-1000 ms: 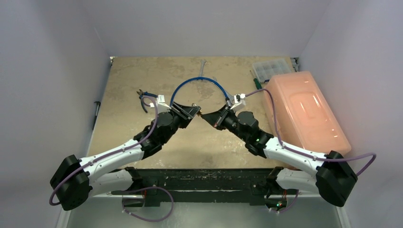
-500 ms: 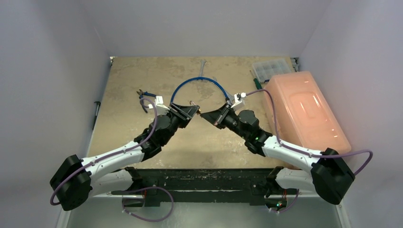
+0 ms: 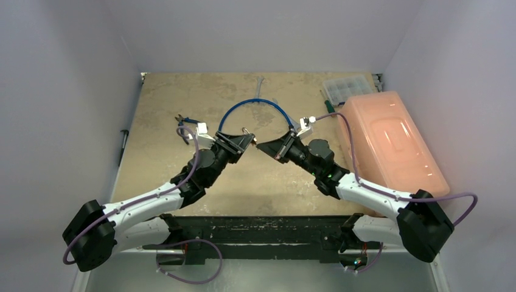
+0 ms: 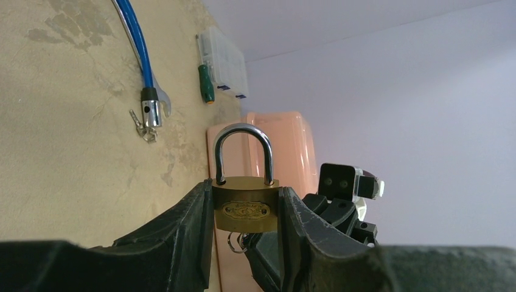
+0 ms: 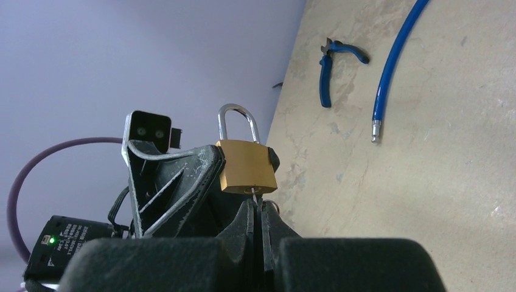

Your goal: Unlock with the key

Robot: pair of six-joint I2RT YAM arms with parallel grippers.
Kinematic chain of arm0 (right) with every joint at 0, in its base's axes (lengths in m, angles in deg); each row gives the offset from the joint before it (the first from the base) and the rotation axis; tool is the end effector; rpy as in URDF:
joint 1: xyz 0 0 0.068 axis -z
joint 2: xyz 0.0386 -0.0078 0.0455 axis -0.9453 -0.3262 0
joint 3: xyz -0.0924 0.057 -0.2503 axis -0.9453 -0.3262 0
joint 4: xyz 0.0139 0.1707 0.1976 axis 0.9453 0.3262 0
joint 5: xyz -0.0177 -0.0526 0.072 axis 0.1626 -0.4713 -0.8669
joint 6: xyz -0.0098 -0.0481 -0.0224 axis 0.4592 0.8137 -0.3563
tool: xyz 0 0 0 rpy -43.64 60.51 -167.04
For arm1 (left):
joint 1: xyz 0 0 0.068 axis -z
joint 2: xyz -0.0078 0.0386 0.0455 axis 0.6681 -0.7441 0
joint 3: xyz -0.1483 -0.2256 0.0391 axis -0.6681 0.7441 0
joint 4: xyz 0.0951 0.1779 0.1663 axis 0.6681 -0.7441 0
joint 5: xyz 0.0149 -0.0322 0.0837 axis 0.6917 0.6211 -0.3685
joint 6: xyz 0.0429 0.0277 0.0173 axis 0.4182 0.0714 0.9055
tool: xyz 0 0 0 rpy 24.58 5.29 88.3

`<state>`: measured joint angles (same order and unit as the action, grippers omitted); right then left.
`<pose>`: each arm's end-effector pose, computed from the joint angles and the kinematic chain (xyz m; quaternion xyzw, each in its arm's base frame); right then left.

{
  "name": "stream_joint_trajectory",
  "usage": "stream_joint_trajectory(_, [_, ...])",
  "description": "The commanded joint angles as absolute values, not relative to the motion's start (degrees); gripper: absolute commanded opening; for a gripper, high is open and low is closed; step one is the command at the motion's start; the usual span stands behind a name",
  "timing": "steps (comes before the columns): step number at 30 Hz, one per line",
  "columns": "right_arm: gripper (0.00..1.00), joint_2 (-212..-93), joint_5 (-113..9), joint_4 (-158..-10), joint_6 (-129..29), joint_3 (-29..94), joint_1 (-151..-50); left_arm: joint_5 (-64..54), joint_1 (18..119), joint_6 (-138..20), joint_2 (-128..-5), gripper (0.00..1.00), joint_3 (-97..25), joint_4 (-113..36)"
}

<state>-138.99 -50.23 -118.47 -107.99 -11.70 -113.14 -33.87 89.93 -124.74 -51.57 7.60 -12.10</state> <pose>0.1916 0.1787 0.2576 0.1064 0.7132 0.5778 0.3823 0.1669 -0.1665 0.2593 -0.2988 0.6590 -0.5409 0.4289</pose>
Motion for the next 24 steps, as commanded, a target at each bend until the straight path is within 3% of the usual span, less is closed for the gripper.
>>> stream_joint_trajectory(1, [0.0,-140.44,-50.93,-115.27,-103.42,-11.98,-111.91,-25.96,92.54,-128.23,-47.89,0.0,6.65,-2.23])
stream_joint_trajectory(3, [0.02,-139.06,-51.61,-113.6,-100.17,-11.87,-111.57,-28.26,92.58,-130.13,-47.5,0.0,5.95,-7.08])
stream_joint_trajectory(7, [0.23,-135.24,-55.67,-108.71,-88.26,-10.73,-111.57,-32.47,92.61,-134.48,-47.44,0.0,2.68,-19.84])
stream_joint_trajectory(15, [0.57,-128.6,-60.06,-98.95,-72.2,-9.73,-111.66,-33.1,92.61,-139.33,-49.88,0.0,0.87,-24.77])
stream_joint_trajectory(24, [0.65,-127.69,-58.56,-101.98,-72.5,-10.44,-112.11,-31.02,92.59,-143.6,-53.05,0.0,-1.48,-29.27])
